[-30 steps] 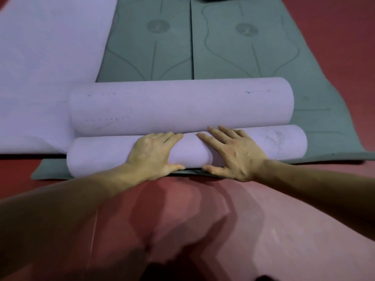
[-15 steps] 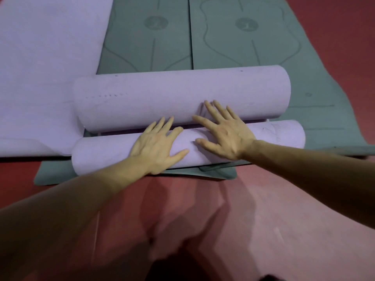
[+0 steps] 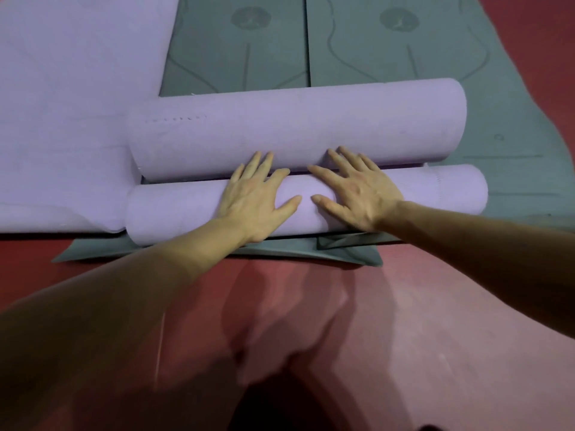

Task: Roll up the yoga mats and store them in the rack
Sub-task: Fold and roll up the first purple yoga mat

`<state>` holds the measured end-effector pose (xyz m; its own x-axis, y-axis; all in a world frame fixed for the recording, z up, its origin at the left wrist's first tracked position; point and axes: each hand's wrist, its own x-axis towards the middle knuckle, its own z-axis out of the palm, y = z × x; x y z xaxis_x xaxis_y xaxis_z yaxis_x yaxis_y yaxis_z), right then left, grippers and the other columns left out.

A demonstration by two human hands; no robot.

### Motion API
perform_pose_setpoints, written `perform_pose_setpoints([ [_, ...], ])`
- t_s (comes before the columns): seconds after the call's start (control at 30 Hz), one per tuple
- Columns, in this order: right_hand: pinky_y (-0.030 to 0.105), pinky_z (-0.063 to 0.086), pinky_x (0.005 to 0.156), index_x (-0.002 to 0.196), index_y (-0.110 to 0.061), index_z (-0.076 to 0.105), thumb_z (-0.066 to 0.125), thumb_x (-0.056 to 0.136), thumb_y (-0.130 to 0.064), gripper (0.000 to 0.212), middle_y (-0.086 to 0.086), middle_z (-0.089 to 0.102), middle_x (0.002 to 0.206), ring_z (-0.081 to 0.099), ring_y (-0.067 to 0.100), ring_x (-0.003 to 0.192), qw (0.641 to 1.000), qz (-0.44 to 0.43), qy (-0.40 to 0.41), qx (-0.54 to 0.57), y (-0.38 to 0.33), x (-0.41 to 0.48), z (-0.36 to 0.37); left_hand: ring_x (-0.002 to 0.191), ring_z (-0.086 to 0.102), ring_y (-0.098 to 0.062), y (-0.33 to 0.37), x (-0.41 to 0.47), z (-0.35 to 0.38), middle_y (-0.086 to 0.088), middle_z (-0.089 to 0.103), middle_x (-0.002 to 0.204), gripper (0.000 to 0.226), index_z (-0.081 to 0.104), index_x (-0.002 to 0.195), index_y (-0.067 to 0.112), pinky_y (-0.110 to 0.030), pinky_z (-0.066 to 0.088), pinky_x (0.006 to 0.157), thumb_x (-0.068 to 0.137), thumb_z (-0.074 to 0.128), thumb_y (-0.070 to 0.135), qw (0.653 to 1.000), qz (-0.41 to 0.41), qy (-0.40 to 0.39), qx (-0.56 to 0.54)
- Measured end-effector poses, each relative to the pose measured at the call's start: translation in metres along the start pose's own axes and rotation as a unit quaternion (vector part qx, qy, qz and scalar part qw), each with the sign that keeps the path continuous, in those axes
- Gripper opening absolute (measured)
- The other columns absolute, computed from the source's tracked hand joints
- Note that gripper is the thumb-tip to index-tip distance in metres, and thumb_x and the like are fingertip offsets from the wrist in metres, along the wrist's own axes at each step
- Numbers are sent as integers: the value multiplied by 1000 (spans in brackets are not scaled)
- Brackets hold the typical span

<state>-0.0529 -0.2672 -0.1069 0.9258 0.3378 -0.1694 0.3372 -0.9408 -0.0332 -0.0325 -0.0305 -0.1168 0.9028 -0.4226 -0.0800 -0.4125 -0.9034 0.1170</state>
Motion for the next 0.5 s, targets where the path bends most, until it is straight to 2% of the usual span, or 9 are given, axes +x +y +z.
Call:
perform_pose_setpoints([
  [0.13,50,8,127,163,-40,16,8,93,-76,80,19,4,172,3,35,159,1000,11,3,7,3,6,-3,158,6,-25,1,5,0,-4,15,170,83,29,159,31,-48,9,126,89,11,72,999,-10,-20,24],
  [0.23,50,9,127,164,-36,20,15,95,-75,79,21,10,170,9,37,158,1000,-8,21,16,1,-4,0,158,8,-26,-1,9,1,-4,18,170,87,26,159,32,-49,10,126,87,2,74,999,-5,-26,35],
  [0.33,50,10,128,164,-34,18,16,96,-75,79,21,15,170,13,37,158,999,-30,19,15,-3,-13,6,158,8,-26,-3,11,0,-5,18,170,83,26,159,32,-48,10,126,89,7,72,999,-2,-27,35],
  [0.5,52,13,126,162,-39,21,9,97,-73,75,18,20,169,17,37,157,1000,-4,22,4,2,6,2,157,14,-25,0,8,-4,-6,23,168,75,27,160,27,-47,8,126,96,18,65,1000,7,-6,25],
])
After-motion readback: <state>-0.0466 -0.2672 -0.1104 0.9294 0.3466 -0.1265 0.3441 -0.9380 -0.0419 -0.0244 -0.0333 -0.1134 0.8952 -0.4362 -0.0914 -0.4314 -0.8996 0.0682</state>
